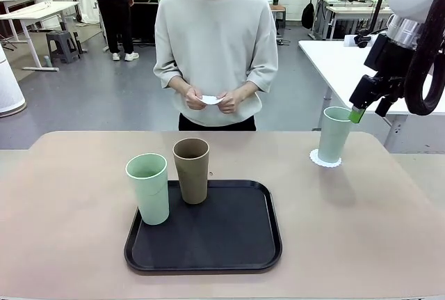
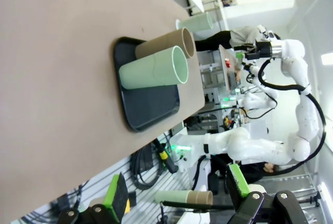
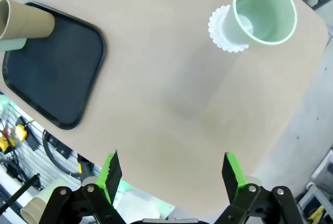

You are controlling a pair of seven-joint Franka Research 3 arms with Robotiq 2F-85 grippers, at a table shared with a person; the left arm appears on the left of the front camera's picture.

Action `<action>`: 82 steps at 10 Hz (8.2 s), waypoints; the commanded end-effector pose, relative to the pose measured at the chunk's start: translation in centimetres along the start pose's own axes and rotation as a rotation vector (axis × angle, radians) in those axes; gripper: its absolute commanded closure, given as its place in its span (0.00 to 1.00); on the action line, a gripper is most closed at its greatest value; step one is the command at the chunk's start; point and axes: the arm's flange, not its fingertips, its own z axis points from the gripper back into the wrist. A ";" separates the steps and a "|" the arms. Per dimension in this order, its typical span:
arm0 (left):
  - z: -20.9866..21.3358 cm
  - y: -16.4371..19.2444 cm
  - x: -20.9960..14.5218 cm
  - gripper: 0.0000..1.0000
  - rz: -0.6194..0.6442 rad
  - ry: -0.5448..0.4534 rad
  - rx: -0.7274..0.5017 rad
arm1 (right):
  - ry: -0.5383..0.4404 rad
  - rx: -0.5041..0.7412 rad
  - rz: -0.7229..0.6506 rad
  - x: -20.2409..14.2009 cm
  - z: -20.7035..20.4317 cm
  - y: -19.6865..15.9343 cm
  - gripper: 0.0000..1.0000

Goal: Place coasters on the table and set cups on them.
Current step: Pick up one Reusable plastic cup and place it on a coaster set by the human, then take one Reusable plastic cup from the Flat Tray and place it on a coaster set by the human.

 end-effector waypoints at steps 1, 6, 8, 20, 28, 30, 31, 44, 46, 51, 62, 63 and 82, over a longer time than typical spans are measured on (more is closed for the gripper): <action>0.1 0.1 0.0 0.00 -0.007 -0.011 -0.003 | 0.012 -0.008 -0.012 -0.1 0.0 0.3 0.00; 0.1 0.1 0.0 0.00 -0.007 -0.011 -0.003 | 0.012 -0.008 -0.012 -0.1 0.0 0.3 0.00; 0.1 0.1 0.0 0.00 -0.007 -0.011 -0.003 | 0.012 -0.008 -0.012 -0.1 0.0 0.3 0.00; 0.1 0.1 0.0 0.00 -0.007 -0.011 -0.003 | -0.319 1.013 -0.369 -16.3 -0.9 -20.9 0.00; 0.1 0.1 0.0 0.00 -0.007 -0.011 -0.003 | -0.346 1.062 -0.464 -20.7 -3.8 -22.4 0.00; 0.1 0.1 0.0 0.00 -0.007 -0.011 -0.003 | -0.346 1.062 -0.464 -20.7 -3.8 -22.4 0.00; 0.1 0.1 0.0 0.00 -0.007 -0.011 -0.003 | -0.346 1.062 -0.464 -20.7 -3.8 -22.4 0.00; 0.1 0.1 0.0 0.00 -0.007 -0.011 -0.003 | -0.346 1.062 -0.464 -20.7 -3.8 -22.4 0.00; 0.1 0.1 0.0 0.00 -0.007 -0.011 -0.003 | -0.346 1.062 -0.464 -20.7 -3.8 -22.4 0.00; 0.1 0.1 0.0 0.00 -0.007 -0.011 -0.003 | -0.346 1.062 -0.464 -20.7 -3.8 -22.4 0.00; -7.5 -21.0 1.2 0.00 -0.920 0.042 0.818 | -0.346 1.062 -0.464 -20.7 -3.8 -22.4 0.00; -9.5 -21.5 1.9 0.00 -0.944 0.071 0.905 | -0.346 1.062 -0.464 -20.7 -3.8 -22.4 0.00; -16.9 -10.4 15.0 0.00 -1.318 0.481 0.134 | -0.346 1.062 -0.464 -20.7 -3.8 -22.4 0.00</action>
